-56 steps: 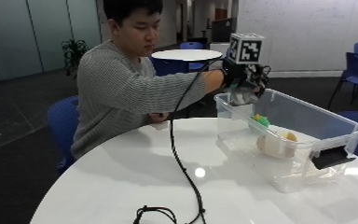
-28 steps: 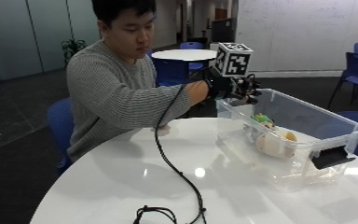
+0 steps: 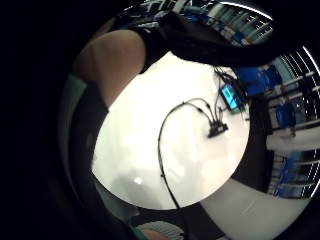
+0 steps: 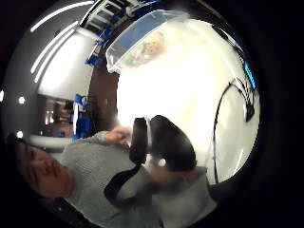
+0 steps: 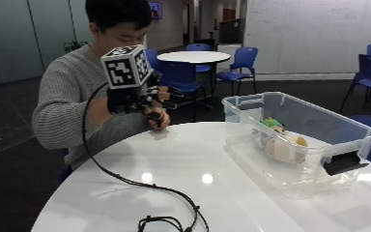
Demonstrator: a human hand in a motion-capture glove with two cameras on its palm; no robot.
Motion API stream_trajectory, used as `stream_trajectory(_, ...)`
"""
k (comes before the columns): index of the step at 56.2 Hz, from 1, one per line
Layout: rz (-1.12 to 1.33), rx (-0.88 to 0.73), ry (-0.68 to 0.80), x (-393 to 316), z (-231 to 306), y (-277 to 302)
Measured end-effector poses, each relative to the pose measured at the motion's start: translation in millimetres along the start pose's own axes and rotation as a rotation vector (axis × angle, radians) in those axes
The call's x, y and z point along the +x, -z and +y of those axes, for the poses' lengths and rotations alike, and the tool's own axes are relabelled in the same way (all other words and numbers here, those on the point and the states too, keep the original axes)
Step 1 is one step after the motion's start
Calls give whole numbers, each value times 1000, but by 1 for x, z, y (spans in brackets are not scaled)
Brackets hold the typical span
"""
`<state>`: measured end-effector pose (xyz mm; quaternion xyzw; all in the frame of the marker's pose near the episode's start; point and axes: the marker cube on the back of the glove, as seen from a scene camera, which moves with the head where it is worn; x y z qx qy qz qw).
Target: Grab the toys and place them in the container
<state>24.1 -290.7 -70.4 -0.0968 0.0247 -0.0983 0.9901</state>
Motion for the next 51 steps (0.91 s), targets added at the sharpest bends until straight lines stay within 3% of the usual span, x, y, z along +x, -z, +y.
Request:
stream_trajectory(18,65,-19,97,-67,150,-71)
stream_trajectory(26,4,-31,58,-98,211,-119)
stream_trajectory(37,-29,-58,-45,-90,225,-149)
stream_trajectory(51,-11,-66,-56,-66,205,-154)
